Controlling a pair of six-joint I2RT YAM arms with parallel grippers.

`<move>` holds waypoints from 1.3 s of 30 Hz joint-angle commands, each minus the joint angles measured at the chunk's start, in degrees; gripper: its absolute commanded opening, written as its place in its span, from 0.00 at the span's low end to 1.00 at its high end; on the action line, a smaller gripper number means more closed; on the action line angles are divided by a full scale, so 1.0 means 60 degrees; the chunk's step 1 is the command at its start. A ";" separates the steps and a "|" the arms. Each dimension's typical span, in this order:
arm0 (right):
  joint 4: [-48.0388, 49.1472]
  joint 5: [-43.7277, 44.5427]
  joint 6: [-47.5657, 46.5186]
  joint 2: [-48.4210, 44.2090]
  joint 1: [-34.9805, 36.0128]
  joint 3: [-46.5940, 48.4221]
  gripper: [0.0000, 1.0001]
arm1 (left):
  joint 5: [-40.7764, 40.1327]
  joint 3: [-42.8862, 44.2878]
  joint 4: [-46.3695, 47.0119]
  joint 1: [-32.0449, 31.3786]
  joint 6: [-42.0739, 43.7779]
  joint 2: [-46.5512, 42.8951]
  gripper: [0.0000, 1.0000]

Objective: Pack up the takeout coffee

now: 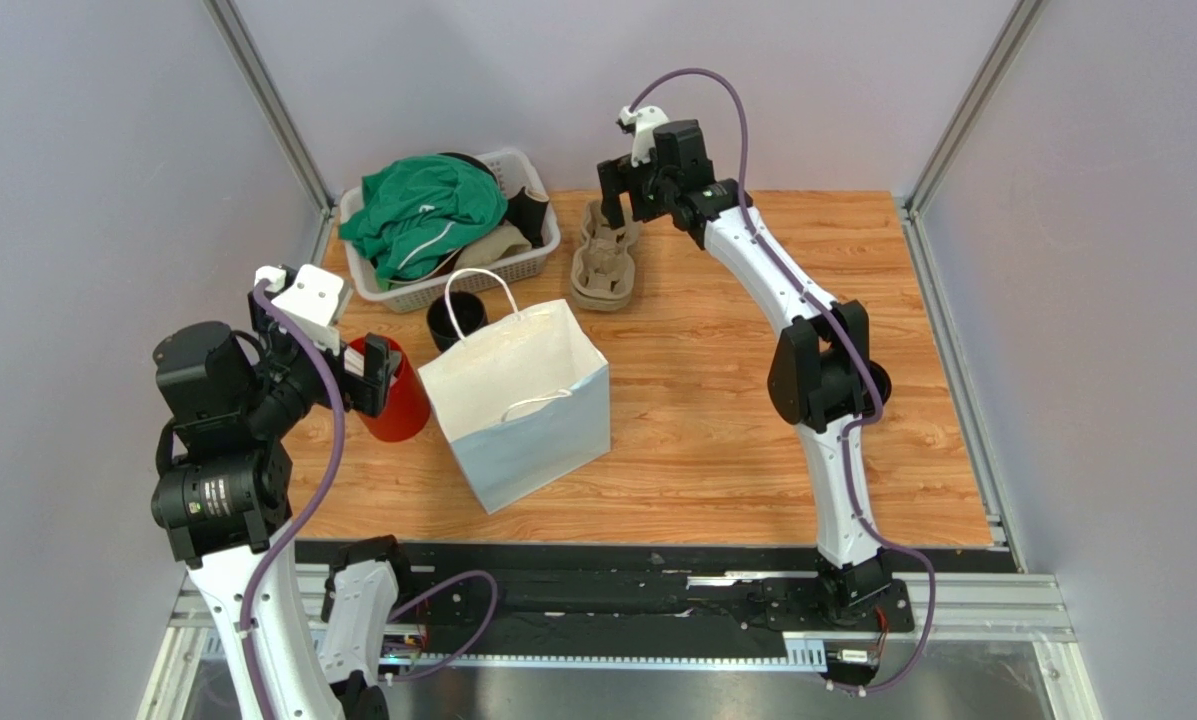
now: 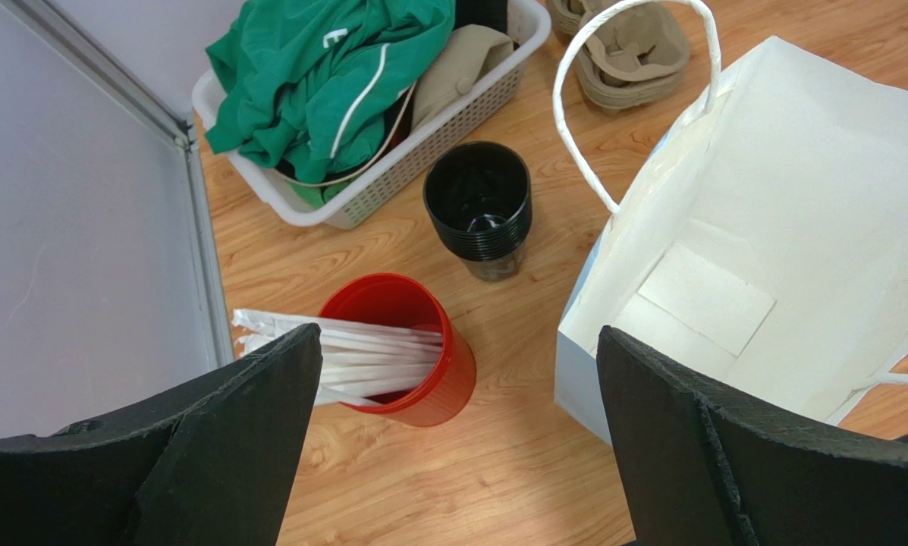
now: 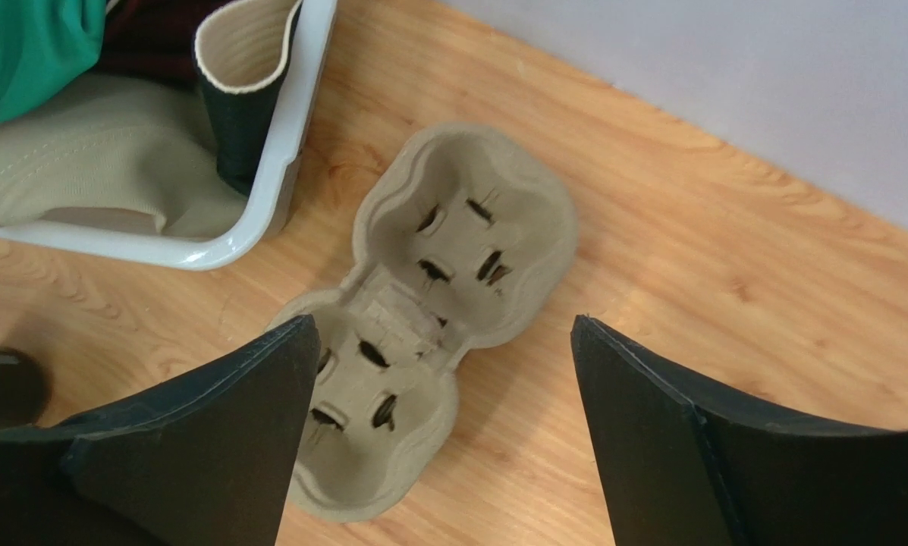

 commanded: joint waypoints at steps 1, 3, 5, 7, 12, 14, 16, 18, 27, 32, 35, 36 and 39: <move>-0.0443 -0.0885 0.1196 0.0140 -0.0119 -0.0447 0.86 | 0.0124 -0.0116 0.0361 0.0169 -0.0260 -0.0031 0.99; -0.0575 -0.0783 0.1269 0.0081 -0.0120 -0.0784 0.85 | 0.0183 -0.0248 0.0463 0.0227 -0.0319 -0.0031 0.99; -0.0590 -0.0666 0.1372 0.0037 -0.0134 -0.1004 0.84 | 0.0212 -0.0351 0.0522 0.0286 -0.0391 -0.0031 0.99; -0.0926 -0.0607 0.1460 0.0183 -0.0149 -0.1020 0.82 | 0.0271 -0.0380 0.0581 0.0330 -0.0451 -0.0031 0.99; -0.1073 -0.0899 0.1650 0.0461 -0.0163 -0.1049 0.79 | 0.0447 -0.0526 0.0683 0.0403 -0.0509 -0.0060 0.99; -0.1088 -0.1061 0.1840 0.0681 -0.0163 -0.1020 0.78 | 0.0418 -0.0570 0.0712 0.0389 -0.0524 -0.0075 0.99; -0.1103 -0.1076 0.1958 0.0871 -0.0164 -0.0947 0.76 | 0.0417 -0.0600 0.0713 0.0389 -0.0524 -0.0075 0.99; -0.1118 -0.1105 0.2104 0.0959 -0.0164 -0.0903 0.75 | 0.0446 -0.0629 0.0727 0.0389 -0.0524 -0.0075 0.99; -0.1059 -0.1120 0.2617 0.1180 -0.0178 -0.0917 0.63 | 0.0462 -0.0834 0.0845 0.0462 -0.0582 -0.0060 0.99; -0.0883 -0.0988 0.2983 0.1004 -0.0163 -0.1369 0.50 | 0.0447 -0.0849 0.0903 0.0477 -0.0582 -0.0002 0.99; -0.0649 -0.0798 0.3217 0.0668 -0.0149 -0.1998 0.41 | 0.0432 -0.0878 0.0947 0.0476 -0.0582 0.0027 0.99; -0.0562 -0.0710 0.3290 0.0478 -0.0163 -0.2161 0.37 | 0.0418 -0.0878 0.0947 0.0462 -0.0597 0.0042 0.99; -0.0385 -0.0447 0.3452 0.0141 -0.0163 -0.2658 0.31 | 0.0432 -0.0893 0.1005 0.0476 -0.0626 0.0057 0.99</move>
